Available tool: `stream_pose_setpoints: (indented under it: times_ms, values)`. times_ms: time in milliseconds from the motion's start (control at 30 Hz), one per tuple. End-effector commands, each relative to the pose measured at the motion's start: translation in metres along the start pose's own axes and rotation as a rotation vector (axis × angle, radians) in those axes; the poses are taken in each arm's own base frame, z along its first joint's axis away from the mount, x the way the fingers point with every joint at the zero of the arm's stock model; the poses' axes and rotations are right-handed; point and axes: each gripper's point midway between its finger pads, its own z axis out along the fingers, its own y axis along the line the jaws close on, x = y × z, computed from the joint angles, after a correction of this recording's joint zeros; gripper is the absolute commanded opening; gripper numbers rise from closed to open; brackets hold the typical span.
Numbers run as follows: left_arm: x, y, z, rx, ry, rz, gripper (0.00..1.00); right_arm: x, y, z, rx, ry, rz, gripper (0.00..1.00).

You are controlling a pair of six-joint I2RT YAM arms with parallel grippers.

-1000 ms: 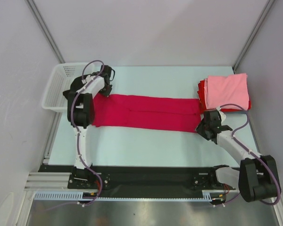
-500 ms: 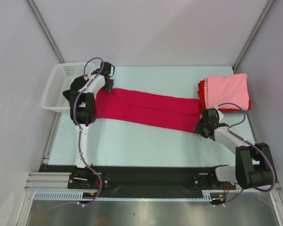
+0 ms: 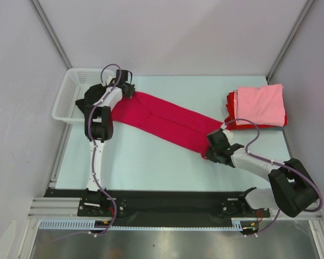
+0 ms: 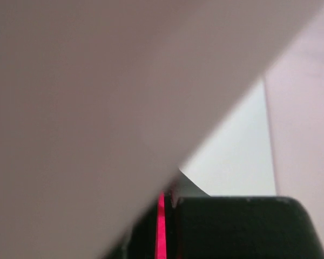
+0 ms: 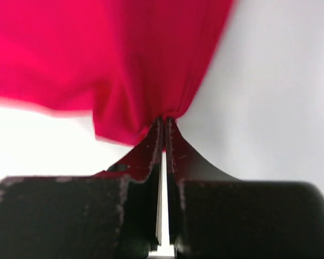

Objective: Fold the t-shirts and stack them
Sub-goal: Fold the tshirt

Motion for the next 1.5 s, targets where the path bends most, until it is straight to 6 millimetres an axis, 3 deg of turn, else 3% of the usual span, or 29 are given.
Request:
stream_pose_setpoints:
  times_ms: [0, 33, 100, 167, 200, 233, 267, 333, 367, 500, 700, 800, 833, 867, 967, 1067, 1200, 1300, 1367, 1400, 1467]
  values:
    - [0.057, -0.026, 0.016, 0.126, 0.133, 0.072, 0.00, 0.052, 0.025, -0.022, -0.048, 0.097, -0.020, 0.00]
    - [0.060, -0.043, 0.012, 0.170, 0.126, 0.081, 0.00, 0.067, 0.035, -0.026, -0.073, 0.119, -0.008, 0.00]
    - [0.085, -0.050, 0.010, 0.195, 0.170, 0.101, 0.00, 0.105, 0.056, -0.034, -0.124, 0.173, -0.072, 0.00]
    - [0.096, -0.058, 0.007, 0.220, 0.181, 0.108, 0.00, 0.122, 0.085, -0.042, -0.178, 0.190, -0.079, 0.00]
    - [0.109, -0.062, 0.002, 0.234, 0.193, 0.126, 0.00, 0.147, 0.094, -0.043, -0.190, 0.222, -0.150, 0.00]
    - [0.115, -0.063, 0.001, 0.243, 0.201, 0.136, 0.00, 0.151, 0.118, -0.051, -0.236, 0.221, -0.165, 0.00]
    - [0.120, -0.062, -0.001, 0.243, 0.205, 0.143, 0.00, 0.162, 0.130, -0.053, -0.257, 0.232, -0.210, 0.00]
    - [0.121, -0.054, -0.007, 0.219, 0.194, 0.146, 0.00, 0.185, 0.137, -0.051, -0.248, 0.263, -0.304, 0.00]
    - [0.118, -0.054, -0.013, 0.222, 0.189, 0.138, 0.01, 0.184, 0.156, -0.056, -0.280, 0.252, -0.326, 0.00]
    - [0.081, -0.055, -0.027, 0.244, 0.072, 0.159, 0.00, 0.195, 0.172, -0.065, -0.371, 0.264, -0.375, 0.00]
    - [0.041, -0.080, -0.059, 0.255, -0.051, 0.275, 0.00, 0.214, 0.219, -0.078, -0.540, 0.323, -0.429, 0.01]
    - [0.021, -0.082, -0.072, 0.247, -0.119, 0.320, 0.01, 0.228, 0.228, -0.083, -0.587, 0.366, -0.465, 0.13]
    - [0.017, -0.083, -0.075, 0.244, -0.135, 0.329, 0.00, 0.230, 0.233, -0.087, -0.616, 0.377, -0.473, 0.32]
    - [0.016, -0.085, -0.079, 0.248, -0.141, 0.341, 0.00, 0.230, 0.233, -0.089, -0.621, 0.376, -0.478, 0.40]
    - [0.012, -0.092, -0.087, 0.269, -0.153, 0.378, 0.00, 0.220, 0.233, -0.091, -0.623, 0.362, -0.483, 0.51]
    - [0.021, -0.098, -0.084, 0.303, -0.123, 0.392, 0.01, 0.193, 0.234, -0.100, -0.627, 0.325, -0.481, 0.59]
    - [0.046, -0.105, -0.068, 0.357, -0.049, 0.384, 0.01, 0.137, 0.232, -0.107, -0.605, 0.250, -0.447, 0.60]
    - [0.064, -0.112, -0.055, 0.391, -0.012, 0.390, 0.09, 0.090, 0.225, -0.111, -0.617, 0.215, -0.413, 0.61]
    - [0.067, -0.115, -0.051, 0.393, -0.029, 0.391, 0.25, 0.067, 0.222, -0.109, -0.629, 0.205, -0.393, 0.61]
    - [0.067, -0.115, -0.049, 0.392, -0.042, 0.395, 0.57, 0.055, 0.222, -0.108, -0.644, 0.187, -0.414, 0.62]
    - [0.064, -0.116, -0.048, 0.391, -0.061, 0.403, 0.93, 0.016, 0.218, -0.094, -0.624, 0.148, -0.381, 0.66]
